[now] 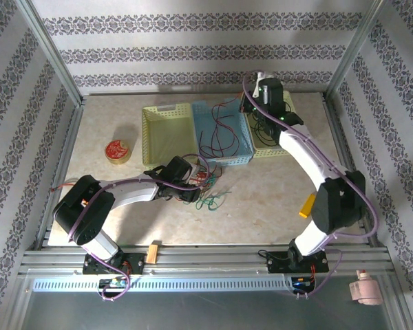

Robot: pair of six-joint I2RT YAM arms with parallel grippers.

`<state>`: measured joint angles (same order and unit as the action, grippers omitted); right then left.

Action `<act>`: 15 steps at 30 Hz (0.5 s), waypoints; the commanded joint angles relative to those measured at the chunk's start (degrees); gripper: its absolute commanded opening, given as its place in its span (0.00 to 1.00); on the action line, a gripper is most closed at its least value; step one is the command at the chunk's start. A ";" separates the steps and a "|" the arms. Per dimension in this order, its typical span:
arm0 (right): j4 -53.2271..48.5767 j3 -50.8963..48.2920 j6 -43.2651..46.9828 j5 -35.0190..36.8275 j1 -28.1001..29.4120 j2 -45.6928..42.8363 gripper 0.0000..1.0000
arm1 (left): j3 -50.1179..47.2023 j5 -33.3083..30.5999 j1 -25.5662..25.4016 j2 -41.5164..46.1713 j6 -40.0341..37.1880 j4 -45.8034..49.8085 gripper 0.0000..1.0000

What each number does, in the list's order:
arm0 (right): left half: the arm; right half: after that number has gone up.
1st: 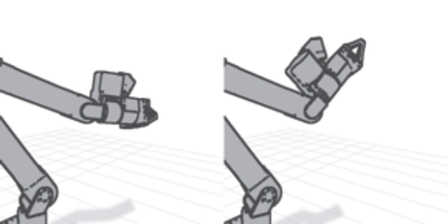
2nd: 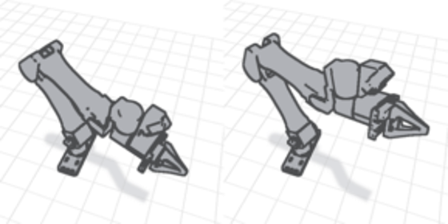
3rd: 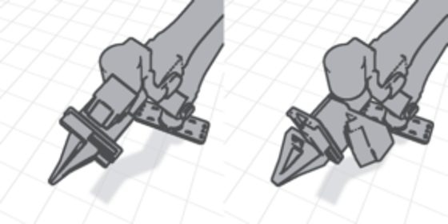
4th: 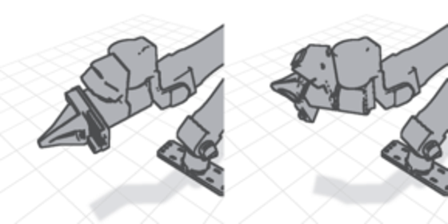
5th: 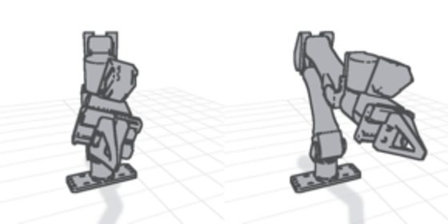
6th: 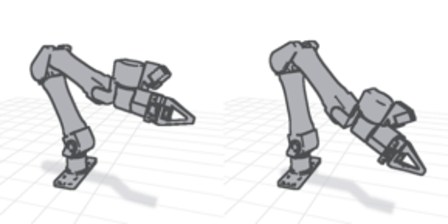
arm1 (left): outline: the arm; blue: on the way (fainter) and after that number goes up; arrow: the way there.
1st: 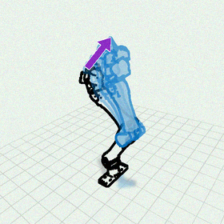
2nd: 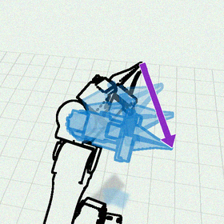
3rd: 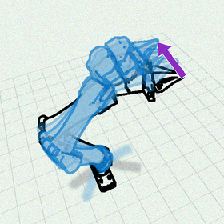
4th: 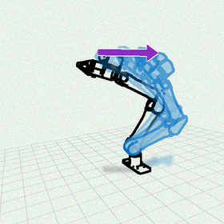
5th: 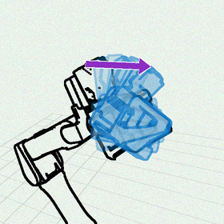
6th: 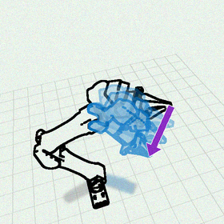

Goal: Untangle the cables

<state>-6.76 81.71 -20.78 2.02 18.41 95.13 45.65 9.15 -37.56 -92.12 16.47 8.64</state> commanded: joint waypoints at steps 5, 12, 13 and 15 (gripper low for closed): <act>-0.78 -1.40 -5.55 -2.23 3.15 9.08 0.00 | 0.52 -0.53 -0.67 1.41 0.41 2.43 0.62; -6.00 -2.17 -6.73 5.20 6.21 10.52 0.41 | 0.71 -0.66 -0.65 1.98 0.36 2.78 0.62; -5.87 -3.27 -6.90 7.74 6.45 8.98 0.50 | 0.67 -0.71 -0.67 2.24 0.49 2.72 0.62; -5.62 -5.10 -7.30 10.98 6.47 5.77 0.64 | 0.43 -0.76 -0.67 2.70 0.58 2.45 0.62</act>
<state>-11.51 78.11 -26.65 5.63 24.67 106.17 45.65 9.13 -37.56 -91.33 16.51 9.78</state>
